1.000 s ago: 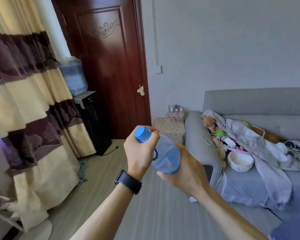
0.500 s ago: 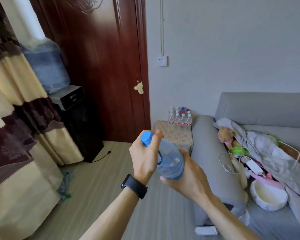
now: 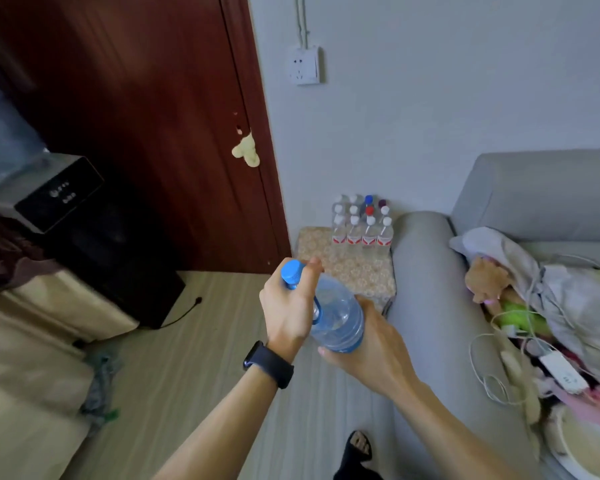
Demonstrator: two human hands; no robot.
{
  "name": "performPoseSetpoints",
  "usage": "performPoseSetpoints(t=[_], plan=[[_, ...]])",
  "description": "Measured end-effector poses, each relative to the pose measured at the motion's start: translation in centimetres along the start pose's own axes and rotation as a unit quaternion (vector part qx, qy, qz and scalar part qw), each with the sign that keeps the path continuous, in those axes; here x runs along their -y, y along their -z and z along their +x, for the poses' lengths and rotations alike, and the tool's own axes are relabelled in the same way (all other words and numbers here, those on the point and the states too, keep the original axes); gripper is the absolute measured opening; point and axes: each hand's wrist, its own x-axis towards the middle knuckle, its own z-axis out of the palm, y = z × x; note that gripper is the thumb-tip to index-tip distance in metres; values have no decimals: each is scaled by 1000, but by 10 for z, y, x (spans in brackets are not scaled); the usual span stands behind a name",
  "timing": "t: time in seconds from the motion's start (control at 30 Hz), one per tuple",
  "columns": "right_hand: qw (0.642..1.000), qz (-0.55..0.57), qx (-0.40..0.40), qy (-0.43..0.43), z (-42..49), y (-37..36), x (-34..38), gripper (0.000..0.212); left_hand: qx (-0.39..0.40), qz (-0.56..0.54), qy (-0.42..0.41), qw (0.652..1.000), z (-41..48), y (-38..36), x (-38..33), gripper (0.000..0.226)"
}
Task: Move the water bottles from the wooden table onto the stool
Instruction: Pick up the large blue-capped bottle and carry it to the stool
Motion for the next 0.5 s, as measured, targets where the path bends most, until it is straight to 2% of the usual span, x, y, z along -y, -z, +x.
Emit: performPoseSetpoints(t=[0.1, 0.2, 0.3, 0.4, 0.5], plan=[[999, -10, 44, -3, 68, -1, -23, 23, -8, -4, 43, 999, 57, -30, 12, 27], [996, -6, 93, -1, 129, -8, -45, 25, -23, 10, 79, 997, 106, -52, 28, 29], [991, 8, 133, -22, 185, -24, -72, 40, -34, 32, 104, 993, 158, -72, 49, 37], [987, 21, 145, -64, 238, -45, -98, 69, -36, 64, 127, 989, 212, -96, 74, 36], [983, 54, 154, -89, 294, -68, -122, 78, -20, 96, 143, 985, 266, -118, 96, 35]])
